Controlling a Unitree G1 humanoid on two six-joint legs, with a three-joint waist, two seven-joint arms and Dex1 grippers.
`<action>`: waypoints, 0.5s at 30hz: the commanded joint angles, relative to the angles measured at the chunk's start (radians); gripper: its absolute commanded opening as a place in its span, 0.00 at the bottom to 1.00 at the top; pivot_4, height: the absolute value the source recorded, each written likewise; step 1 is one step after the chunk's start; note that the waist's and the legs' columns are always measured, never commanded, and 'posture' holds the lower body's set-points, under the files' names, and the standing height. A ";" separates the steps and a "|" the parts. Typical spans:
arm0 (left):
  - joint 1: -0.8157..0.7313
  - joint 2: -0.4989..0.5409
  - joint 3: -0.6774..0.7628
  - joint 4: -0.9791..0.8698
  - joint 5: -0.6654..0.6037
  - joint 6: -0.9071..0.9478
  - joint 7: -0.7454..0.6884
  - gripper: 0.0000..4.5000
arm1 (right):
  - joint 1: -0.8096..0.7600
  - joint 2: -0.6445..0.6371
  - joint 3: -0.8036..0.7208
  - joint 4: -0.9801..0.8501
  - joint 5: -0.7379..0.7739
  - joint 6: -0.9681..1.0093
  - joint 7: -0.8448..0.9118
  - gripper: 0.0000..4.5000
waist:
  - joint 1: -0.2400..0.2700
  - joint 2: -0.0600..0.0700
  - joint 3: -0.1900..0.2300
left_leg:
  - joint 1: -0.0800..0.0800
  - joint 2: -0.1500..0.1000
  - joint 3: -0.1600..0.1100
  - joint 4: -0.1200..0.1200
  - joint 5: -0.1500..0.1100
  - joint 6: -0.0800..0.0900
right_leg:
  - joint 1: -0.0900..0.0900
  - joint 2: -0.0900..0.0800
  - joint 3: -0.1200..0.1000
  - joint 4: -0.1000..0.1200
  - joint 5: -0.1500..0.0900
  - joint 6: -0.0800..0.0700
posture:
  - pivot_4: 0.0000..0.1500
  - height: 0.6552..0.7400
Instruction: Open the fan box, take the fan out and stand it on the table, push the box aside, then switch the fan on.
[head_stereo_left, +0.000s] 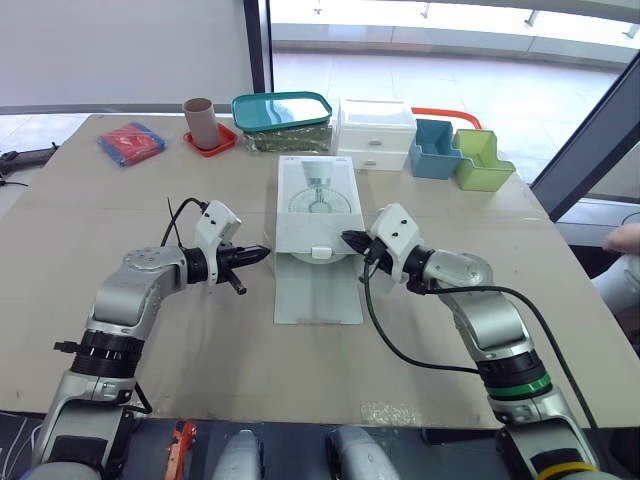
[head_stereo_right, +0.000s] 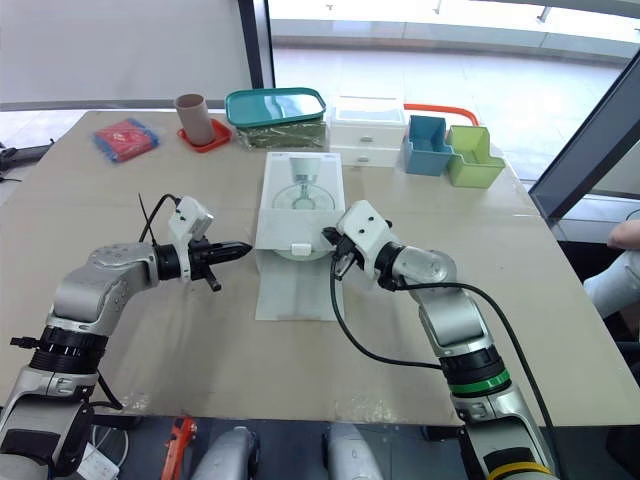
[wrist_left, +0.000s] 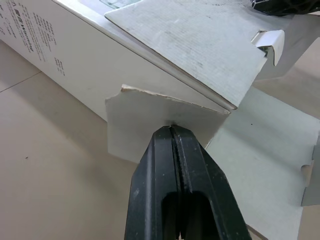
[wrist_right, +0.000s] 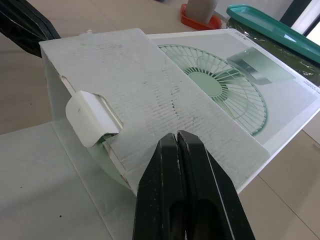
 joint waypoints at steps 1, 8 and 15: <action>0.004 0.019 0.019 -0.045 -0.028 0.002 -0.020 0.00 | 0.007 -0.004 0.007 0.000 -0.004 0.004 0.009 0.01 | 0.000 0.000 0.000 | 0.000 0.000 0.000 0.000 0.000 0.000 | 0.000 0.000 0.000 0.000 0.000 0.000 | 1.00 1.00; 0.072 0.001 0.044 -0.120 -0.090 -0.001 -0.034 0.00 | 0.009 -0.005 0.008 -0.001 -0.004 0.005 0.011 0.01 | 0.000 0.000 0.000 | 0.000 0.000 0.000 0.000 0.000 0.000 | 0.000 0.000 0.000 0.000 0.000 0.000 | 1.00 1.00; 0.191 -0.035 0.074 -0.253 -0.168 -0.001 -0.005 0.00 | 0.011 -0.008 0.005 -0.001 -0.003 0.007 0.011 0.01 | 0.000 0.000 0.000 | 0.000 0.001 0.000 0.000 0.000 0.000 | 0.000 0.000 0.000 0.000 0.000 0.000 | 1.00 1.00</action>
